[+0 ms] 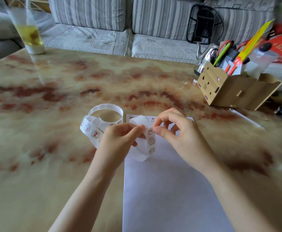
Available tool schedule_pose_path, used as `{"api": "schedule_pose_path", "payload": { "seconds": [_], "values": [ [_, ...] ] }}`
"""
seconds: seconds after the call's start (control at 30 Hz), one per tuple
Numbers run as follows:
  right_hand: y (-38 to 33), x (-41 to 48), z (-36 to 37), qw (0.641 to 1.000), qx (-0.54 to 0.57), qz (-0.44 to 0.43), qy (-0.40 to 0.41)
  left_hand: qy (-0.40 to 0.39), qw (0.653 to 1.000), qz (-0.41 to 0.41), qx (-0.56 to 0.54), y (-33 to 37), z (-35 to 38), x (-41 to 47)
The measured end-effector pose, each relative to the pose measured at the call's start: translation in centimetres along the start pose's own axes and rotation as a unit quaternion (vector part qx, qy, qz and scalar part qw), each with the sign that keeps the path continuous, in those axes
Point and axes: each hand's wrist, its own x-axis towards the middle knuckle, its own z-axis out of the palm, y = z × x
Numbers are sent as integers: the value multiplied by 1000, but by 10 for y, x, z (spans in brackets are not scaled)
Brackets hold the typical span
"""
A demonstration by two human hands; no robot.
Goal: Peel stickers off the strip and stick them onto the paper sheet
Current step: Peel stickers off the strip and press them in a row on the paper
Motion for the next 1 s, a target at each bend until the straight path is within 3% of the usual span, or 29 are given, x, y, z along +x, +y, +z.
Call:
{"api": "schedule_pose_path", "payload": {
  "seconds": [0.13, 0.27, 0.4, 0.6, 1.0],
  "values": [
    [8, 5, -15, 995, 81, 55, 11, 15, 999, 6, 38, -6, 0, 2],
    [40, 19, -44, 984, 77, 138, 76, 20, 996, 14, 91, -13, 2, 3],
    [70, 29, -63, 973, 49, 205, 89, 24, 990, 14, 140, -18, 4, 4],
    [88, 43, -72, 968, 47, 224, 98, 25, 983, 14, 183, -23, 5, 7],
    [95, 50, -63, 964, 18, 264, 35, 21, 967, 26, 251, -25, 4, 5]
  ]
}}
